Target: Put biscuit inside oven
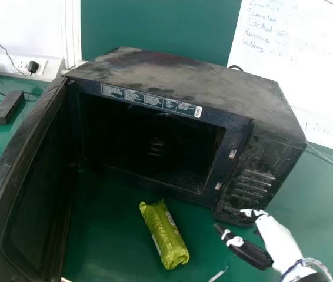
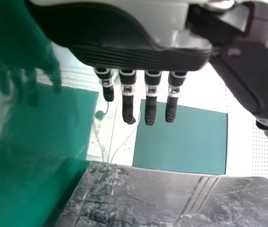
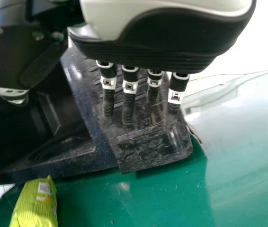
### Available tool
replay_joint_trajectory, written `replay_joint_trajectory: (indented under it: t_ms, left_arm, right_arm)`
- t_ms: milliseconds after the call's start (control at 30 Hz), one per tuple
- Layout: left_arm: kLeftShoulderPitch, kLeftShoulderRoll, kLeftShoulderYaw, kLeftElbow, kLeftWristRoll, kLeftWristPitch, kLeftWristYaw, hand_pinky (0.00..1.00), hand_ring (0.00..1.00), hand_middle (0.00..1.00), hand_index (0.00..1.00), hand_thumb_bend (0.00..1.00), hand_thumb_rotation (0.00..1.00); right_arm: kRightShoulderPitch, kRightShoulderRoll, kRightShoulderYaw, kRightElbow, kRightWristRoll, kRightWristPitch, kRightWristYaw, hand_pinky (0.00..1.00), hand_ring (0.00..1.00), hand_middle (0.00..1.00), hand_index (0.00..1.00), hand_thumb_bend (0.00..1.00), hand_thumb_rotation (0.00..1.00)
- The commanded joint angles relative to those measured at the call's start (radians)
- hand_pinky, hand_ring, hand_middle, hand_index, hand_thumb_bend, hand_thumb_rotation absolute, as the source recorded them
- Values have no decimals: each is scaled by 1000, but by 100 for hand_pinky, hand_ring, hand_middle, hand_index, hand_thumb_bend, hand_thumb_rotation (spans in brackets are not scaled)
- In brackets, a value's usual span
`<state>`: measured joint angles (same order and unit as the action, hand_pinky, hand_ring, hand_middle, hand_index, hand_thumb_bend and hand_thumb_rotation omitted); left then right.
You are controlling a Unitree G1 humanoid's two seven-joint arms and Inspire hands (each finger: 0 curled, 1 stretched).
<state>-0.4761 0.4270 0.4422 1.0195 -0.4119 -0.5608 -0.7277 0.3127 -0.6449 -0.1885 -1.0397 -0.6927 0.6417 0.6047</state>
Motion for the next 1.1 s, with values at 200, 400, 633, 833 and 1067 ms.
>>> replay_joint_trajectory:
  t_ms: [200, 400, 633, 833, 1067]
  left_arm:
    - [31, -25, -9, 4, 9, 2, -3, 82, 87, 88, 88, 64, 63]
    - [33, -28, -8, -1, 6, 8, -5, 83, 87, 89, 89, 63, 63]
    - [38, -32, -10, -13, 8, 12, 6, 82, 86, 88, 87, 64, 63]
    - [43, -35, -14, -20, 13, 7, 16, 82, 86, 88, 87, 65, 63]
    - [45, -38, -16, -25, 12, 6, 14, 82, 86, 88, 87, 66, 63]
  right_arm:
    - [-120, 103, 131, -8, -263, -61, 199, 75, 82, 85, 88, 90, 48]
    - [-205, 223, 200, -8, -464, -126, 355, 73, 82, 87, 89, 91, 55]
    - [-300, 386, 284, -3, -716, -228, 533, 78, 86, 89, 91, 90, 59]
    - [-347, 522, 318, 34, -840, -315, 584, 77, 87, 90, 91, 92, 58]
    - [-401, 635, 339, 88, -971, -410, 616, 78, 86, 90, 91, 93, 55]
